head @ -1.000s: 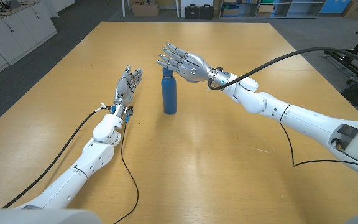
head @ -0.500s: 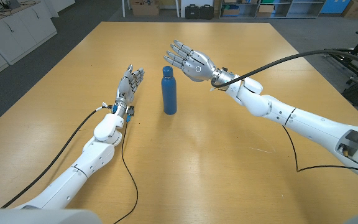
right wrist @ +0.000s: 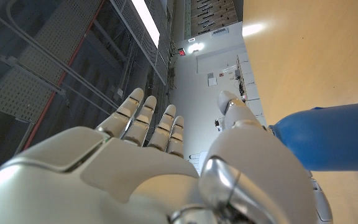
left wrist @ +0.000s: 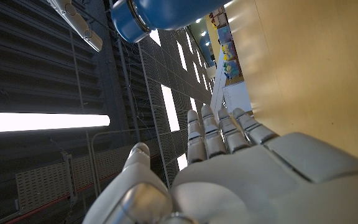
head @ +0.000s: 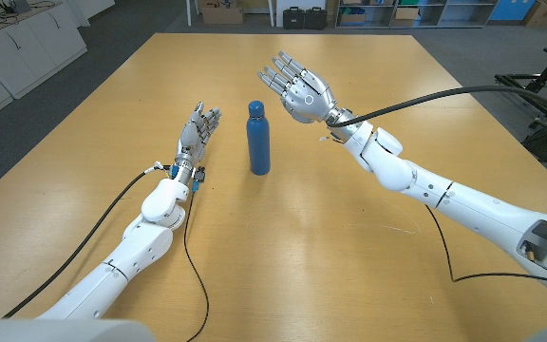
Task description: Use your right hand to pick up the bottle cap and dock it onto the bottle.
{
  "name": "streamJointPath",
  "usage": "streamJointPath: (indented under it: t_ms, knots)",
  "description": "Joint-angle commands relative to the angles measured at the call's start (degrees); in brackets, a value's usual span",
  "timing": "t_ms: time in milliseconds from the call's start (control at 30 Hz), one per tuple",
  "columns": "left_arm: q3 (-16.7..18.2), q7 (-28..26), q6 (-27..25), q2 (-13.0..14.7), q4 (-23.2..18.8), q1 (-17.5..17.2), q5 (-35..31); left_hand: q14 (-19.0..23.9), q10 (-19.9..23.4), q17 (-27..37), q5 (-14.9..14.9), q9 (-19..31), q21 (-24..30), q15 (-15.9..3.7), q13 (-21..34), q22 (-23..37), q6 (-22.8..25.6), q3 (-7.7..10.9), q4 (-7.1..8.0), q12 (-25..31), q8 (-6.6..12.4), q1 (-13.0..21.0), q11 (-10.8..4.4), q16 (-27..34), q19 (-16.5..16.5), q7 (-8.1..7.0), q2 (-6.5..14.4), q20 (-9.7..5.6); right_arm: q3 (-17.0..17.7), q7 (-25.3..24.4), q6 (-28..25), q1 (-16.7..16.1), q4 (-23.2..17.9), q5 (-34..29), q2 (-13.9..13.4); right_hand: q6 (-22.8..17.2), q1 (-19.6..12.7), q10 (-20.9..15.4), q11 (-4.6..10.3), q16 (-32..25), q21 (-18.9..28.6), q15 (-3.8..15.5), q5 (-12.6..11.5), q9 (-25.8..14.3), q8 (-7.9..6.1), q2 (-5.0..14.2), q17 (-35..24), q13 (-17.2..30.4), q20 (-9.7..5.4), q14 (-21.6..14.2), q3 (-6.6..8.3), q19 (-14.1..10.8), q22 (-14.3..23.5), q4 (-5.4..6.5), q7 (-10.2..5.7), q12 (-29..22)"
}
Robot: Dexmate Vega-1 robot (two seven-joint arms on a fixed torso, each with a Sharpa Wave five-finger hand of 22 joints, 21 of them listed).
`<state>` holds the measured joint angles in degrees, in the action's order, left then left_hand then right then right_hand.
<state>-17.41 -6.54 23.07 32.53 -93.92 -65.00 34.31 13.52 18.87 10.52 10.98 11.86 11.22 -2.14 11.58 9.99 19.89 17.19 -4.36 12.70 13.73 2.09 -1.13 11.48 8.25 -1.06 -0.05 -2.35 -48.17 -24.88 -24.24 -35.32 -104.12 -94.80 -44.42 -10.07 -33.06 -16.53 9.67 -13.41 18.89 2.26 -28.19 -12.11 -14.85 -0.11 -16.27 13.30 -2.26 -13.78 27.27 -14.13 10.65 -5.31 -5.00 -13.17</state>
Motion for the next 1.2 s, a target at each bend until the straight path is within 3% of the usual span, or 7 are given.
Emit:
streamJointPath:
  t_ms: [33,267,600,767,800,1033,1200]
  knots:
    - [1.4,2.0,0.7,1.3,-0.9,-0.8,2.0,0.4,0.4,0.3,-0.4,0.1,0.1,-1.84,0.3,0.2,0.5,0.11,-0.30,0.0,0.04,-0.1,0.16,0.1,0.4,0.29,0.4,-0.83,8.0,-4.6,-3.9,-10.5,-3.5,16.7,1.7,-2.5,-0.3,-2.2,-0.28,-0.7,0.6,4.89,0.5,0.0,-1.02,0.59,0.3,0.0,-3.86,-1.5,0.67,-1.5,0.2,-0.31,0.28,-0.9]
    - [1.9,-1.4,0.9,0.6,-1.5,-1.5,-0.3,1.0,0.7,0.3,-0.4,0.1,0.2,-1.94,0.3,0.2,0.8,0.11,-0.32,0.0,0.09,-0.1,0.14,0.3,0.7,0.26,0.4,-0.88,13.8,-12.2,-1.8,-17.0,-4.4,29.5,-0.2,-3.4,-0.3,-3.1,-0.32,-0.7,0.5,4.84,0.7,0.0,-1.33,0.58,0.5,0.0,-3.64,-1.9,0.68,-1.6,0.2,-0.40,0.28,-1.1]
    - [1.9,-3.9,-0.1,0.4,-3.1,-1.7,-2.4,1.1,0.8,0.3,-0.4,0.1,0.2,-2.05,0.3,0.2,0.9,0.12,-0.34,0.0,0.10,-0.1,0.16,0.3,0.9,0.24,0.5,-0.91,24.4,-17.3,11.8,-26.9,-6.4,58.1,-0.3,-5.1,0.5,-4.8,-1.69,-0.8,0.6,3.75,1.2,0.1,-1.73,0.98,0.9,-0.2,-2.98,-3.2,0.58,-2.3,0.2,-0.03,2.21,-1.5]
    - [1.7,-5.0,-0.9,0.1,-4.0,-2.0,-3.0,1.1,0.8,0.3,-0.4,0.1,0.2,-2.01,0.3,0.2,0.9,0.12,-0.35,0.0,0.07,-0.1,0.13,0.2,0.9,0.21,0.5,-0.93,28.5,-12.2,24.7,-28.5,-3.2,78.0,2.1,-4.9,1.6,-4.8,-2.63,-0.7,0.9,2.20,1.9,0.2,-1.35,1.63,0.9,-0.3,-1.78,-3.1,0.31,-3.4,0.3,0.77,3.24,-1.4]
    - [1.6,-5.2,-1.0,0.1,-4.2,-2.0,-3.1,1.1,0.8,0.3,-0.4,0.1,0.2,-2.00,0.3,0.2,0.9,0.12,-0.35,0.0,0.06,-0.1,0.13,0.2,0.9,0.22,0.5,-0.92,28.7,-11.1,26.1,-28.5,-2.6,80.6,2.8,-4.7,2.1,-4.7,-3.04,-0.6,0.9,1.68,2.2,0.2,-1.14,1.86,0.9,-0.4,-1.48,-2.9,0.17,-3.6,0.3,1.07,4.11,-1.3]
    - [1.7,-5.7,-1.8,0.3,-5.1,-2.8,-3.2,1.1,0.7,0.3,-0.4,0.1,0.2,-1.96,0.3,0.2,1.0,0.13,-0.37,0.0,0.05,-0.1,0.06,0.2,0.9,0.23,0.5,-0.96,29.8,-3.2,35.5,-26.9,3.3,96.5,6.7,-5.1,3.7,-4.9,-5.10,-0.5,1.0,0.78,3.2,0.3,-0.77,2.77,0.7,-0.5,-0.80,-2.8,-0.39,-4.1,0.3,2.28,5.46,-1.4]
    - [1.7,-5.7,-2.2,0.5,-5.2,-3.1,-3.1,1.1,0.7,0.3,-0.4,0.1,0.2,-1.96,0.3,0.2,0.9,0.13,-0.38,-0.1,0.01,-0.1,0.11,0.2,0.9,0.25,0.5,-0.96,30.7,4.1,39.6,-25.9,7.4,107.2,8.4,-8.5,5.9,-5.7,-6.93,-0.8,0.9,-0.09,4.6,0.2,-1.53,3.77,0.5,-0.6,-0.33,-3.5,-1.18,-4.6,0.4,3.69,6.38,-1.7]
